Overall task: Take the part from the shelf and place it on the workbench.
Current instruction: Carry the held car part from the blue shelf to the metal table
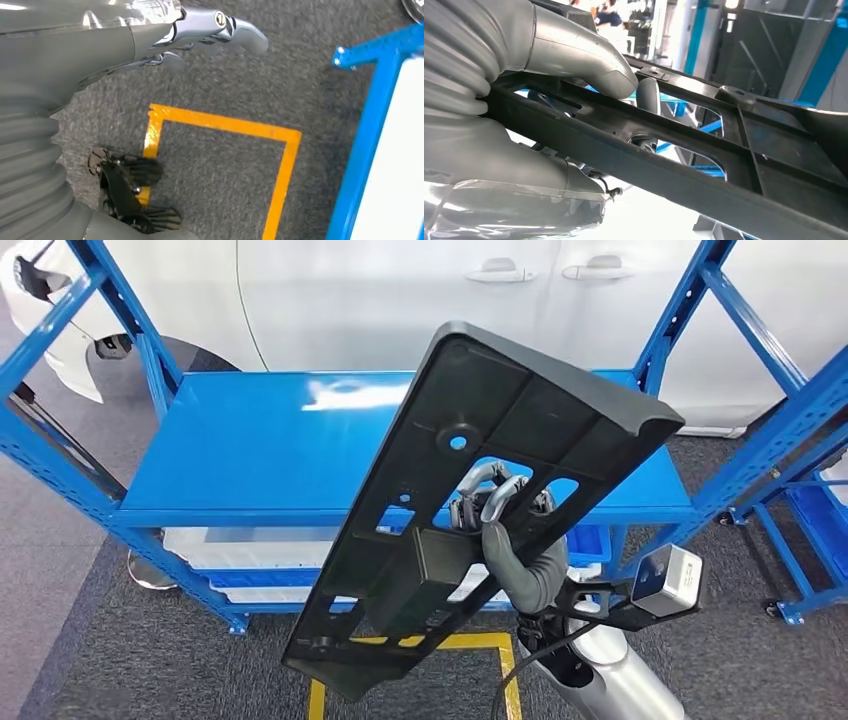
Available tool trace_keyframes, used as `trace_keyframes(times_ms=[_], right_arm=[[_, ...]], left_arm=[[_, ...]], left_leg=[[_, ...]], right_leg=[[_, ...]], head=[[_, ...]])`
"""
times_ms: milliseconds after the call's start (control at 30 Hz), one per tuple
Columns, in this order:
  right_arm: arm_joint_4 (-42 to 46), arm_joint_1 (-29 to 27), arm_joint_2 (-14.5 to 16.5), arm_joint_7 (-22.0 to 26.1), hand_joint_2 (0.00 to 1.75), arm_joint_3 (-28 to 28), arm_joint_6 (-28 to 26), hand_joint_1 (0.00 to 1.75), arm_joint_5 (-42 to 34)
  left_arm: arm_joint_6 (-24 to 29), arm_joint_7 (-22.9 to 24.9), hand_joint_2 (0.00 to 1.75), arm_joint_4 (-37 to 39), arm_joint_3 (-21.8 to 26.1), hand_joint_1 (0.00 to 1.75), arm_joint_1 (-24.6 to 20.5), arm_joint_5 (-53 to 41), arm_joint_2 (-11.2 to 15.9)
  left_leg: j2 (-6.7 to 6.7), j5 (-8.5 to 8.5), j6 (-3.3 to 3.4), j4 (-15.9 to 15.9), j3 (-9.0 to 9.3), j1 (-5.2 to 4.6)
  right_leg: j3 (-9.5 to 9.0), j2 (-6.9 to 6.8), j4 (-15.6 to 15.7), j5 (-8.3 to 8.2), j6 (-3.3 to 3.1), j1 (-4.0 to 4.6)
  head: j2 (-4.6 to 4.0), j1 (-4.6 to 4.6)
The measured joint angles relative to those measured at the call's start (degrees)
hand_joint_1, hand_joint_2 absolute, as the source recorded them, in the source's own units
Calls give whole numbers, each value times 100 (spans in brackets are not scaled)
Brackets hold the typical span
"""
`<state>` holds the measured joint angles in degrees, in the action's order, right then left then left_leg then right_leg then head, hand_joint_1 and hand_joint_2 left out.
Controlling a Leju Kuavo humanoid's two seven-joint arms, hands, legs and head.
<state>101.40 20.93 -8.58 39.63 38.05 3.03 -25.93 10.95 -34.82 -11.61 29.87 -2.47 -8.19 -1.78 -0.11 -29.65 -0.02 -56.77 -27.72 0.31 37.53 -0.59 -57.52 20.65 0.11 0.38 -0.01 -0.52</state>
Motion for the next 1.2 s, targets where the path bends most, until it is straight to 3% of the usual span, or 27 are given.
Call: trace_keyframes(times_ms=[33, 67, 100, 167, 200, 233, 267, 333, 400, 433, 467, 533, 567, 600, 667, 700, 733, 767, 800, 867, 933, 967, 1033, 1067, 1133, 1200], right_arm=[[10, -17, -60, 6, 175, -1, -62, 175, 4], [29, -41, -123, 10, 175, -1, -110, 175, 15], [57, -72, -189, 14, 175, -2, -150, 175, 34], [129, -166, -287, 21, 175, -9, -169, 175, 97], [167, -232, -323, 24, 175, -20, -155, 175, 132], [203, -305, -353, 25, 175, -34, -125, 175, 166], [237, -371, -377, 27, 175, -55, -75, 175, 204], [293, -457, -402, 28, 175, -113, 56, 175, 302], [355, -489, -406, 29, 175, -183, 173, 175, 397], [380, -491, -406, 30, 175, -213, 194, 175, 421], [398, -487, -406, 31, 175, -234, 182, 175, 429], [422, -470, -409, 33, 175, -252, 111, 175, 419], [437, -462, -410, 33, 175, -255, 87, 175, 417], [460, -468, -411, 33, 175, -268, 91, 175, 436], [523, -525, -409, 33, 175, -330, 191, 175, 545], [562, -588, -399, 33, 175, -379, 287, 175, 649], [600, -664, -374, 33, 175, -432, 402, 175, 769], [638, -747, -336, 33, 175, -484, 522, 175, 893], [677, -830, -285, 33, 175, -532, 631, 175, 1007], [755, -955, -172, 33, 175, -610, 791, 175, 1162], [815, -1014, -62, 33, 175, -669, 899, 175, 1241], [834, -1028, -12, 33, 175, -694, 937, 175, 1260], [851, -1046, 55, 33, 175, -736, 985, 175, 1252], [855, -1053, 76, 33, 175, -761, 1008, 175, 1240], [859, -1064, 112, 33, 175, -809, 1038, 175, 1225], [861, -1080, 157, 33, 175, -828, 1031, 175, 1240]], left_arm=[[-5, -8, 175, 0, 15, 0, 9, 0, -3], [-10, -12, 175, 0, 24, 0, 16, -1, -6], [-15, -16, 175, 0, 31, 0, 20, -2, -9], [-22, -21, 175, 0, 44, 0, 22, -7, -13], [-30, -21, 175, 0, 50, 0, 25, -9, -15], [-39, -20, 175, 0, 53, 0, 29, -12, -17], [-49, -17, 175, 0, 55, 0, 32, -15, -19], [-63, 9, 175, 0, 62, 0, 36, -20, -23], [-67, 62, 175, 0, 80, 0, 35, -26, -25], [-67, 100, 175, 0, 96, 0, 38, -32, -22], [-67, 157, 175, 0, 115, 0, 41, -41, -17], [-68, 320, 175, 1, 145, 0, 61, -61, 8], [-69, 413, 175, 1, 153, 0, 76, -69, 24], [-69, 516, 175, 2, 156, 0, 94, -82, 44], [-52, 716, 175, 2, 160, 0, 117, -111, 86], [-28, 826, 175, 2, 165, 0, 120, -122, 108], [1, 924, 175, 2, 174, 0, 124, -126, 127], [32, 1019, 175, 2, 185, 0, 129, -124, 143], [60, 1110, 175, 2, 199, 0, 136, -115, 155], [92, 1249, 175, 2, 240, 0, 138, -81, 170], [113, 1361, 175, 2, 292, 0, 136, -39, 179], [120, 1417, 175, 2, 317, 0, 139, -27, 182], [114, 1520, 175, 2, 351, 0, 157, -19, 183], [105, 1560, 175, 2, 367, 0, 163, -20, 183], [79, 1616, 175, 2, 401, 0, 171, -29, 180], [52, 1653, 175, 2, 431, 0, 176, -42, 180]], left_leg=[[12, 58, 38, 24, -29, 7], [25, 129, 85, 41, -77, 20], [38, 205, 120, 58, -138, 35], [47, 346, 157, 44, -308, 31], [47, 414, 153, 30, -405, 30], [47, 478, 146, 11, -510, 30], [47, 535, 134, -14, -612, 30], [47, 630, 100, -77, -793, 32], [47, 717, 47, -120, -909, 21], [47, 766, 16, -119, -931, 20], [47, 819, -17, -101, -942, 20], [40, 869, -84, -77, -970, 28], [35, 757, -110, -152, -1014, 32], [30, 535, -132, -335, -1078, 36], [28, -68, -163, -1021, -1252, 49], [29, -274, -179, -1406, -1321, 50], [29, -341, -189, -1678, -1330, 50], [29, -285, -194, -1771, -1255, 50], [29, -142, -191, -1643, -1072, 51], [28, 71, -165, -885, -486, 49], [19, 15, -119, -171, -46, 29], [14, -42, -95, -13, 26, 13], [27, 12, -27, 46, -2, 14], [44, 55, 13, 58, -25, 25], [99, 139, 82, 77, -89, 47], [161, 190, 114, 57, -174, 34]], right_leg=[[24, 10, -24, 39, 37, -10], [67, 21, -117, 183, 73, -20], [135, 33, -316, 430, 108, -33], [316, 44, -1022, 1024, 167, -65], [376, 45, -1379, 1185, 191, -79], [372, 45, -1616, 1206, 210, -92], [277, 45, -1657, 1100, 221, -105], [-209, 45, -1135, 821, 217, -125], [-774, 53, -318, 844, 166, -107], [-931, 57, -57, 899, 133, -90], [-975, 61, 55, 926, 97, -70], [-909, 49, 92, 821, 12, -74], [-862, 38, 114, 759, -40, -85], [-803, 27, 134, 687, -85, -95], [-665, 14, 133, 564, -134, -89], [-588, 7, 124, 508, -138, -80], [-506, 0, 110, 453, -138, -73], [-421, -5, 89, 404, -132, -69], [-335, -7, 62, 359, -123, -69], [-192, -1, 6, 295, -88, -64], [-116, 1, -23, 230, -31, -54], [-98, -1, -20, 190, 4, -51], [-81, 19, 4, 127, 78, -56], [-45, 35, -40, 174, 115, -61], [156, 62, -478, 500, 180, -80], [480, 60, -1320, 936, 219, -86]], head=[[0, -8], [1, -1], [0, 8], [0, 21], [0, 22], [0, 22], [-1, 23], [-1, 23], [1, 16], [0, 23], [0, 29], [0, 49], [1, 42], [1, 29], [0, 8], [0, 3], [0, 4], [1, 3], [1, 3], [1, 2], [0, 6], [0, 5], [-1, 5], [0, 5], [0, 19], [1, 33]])
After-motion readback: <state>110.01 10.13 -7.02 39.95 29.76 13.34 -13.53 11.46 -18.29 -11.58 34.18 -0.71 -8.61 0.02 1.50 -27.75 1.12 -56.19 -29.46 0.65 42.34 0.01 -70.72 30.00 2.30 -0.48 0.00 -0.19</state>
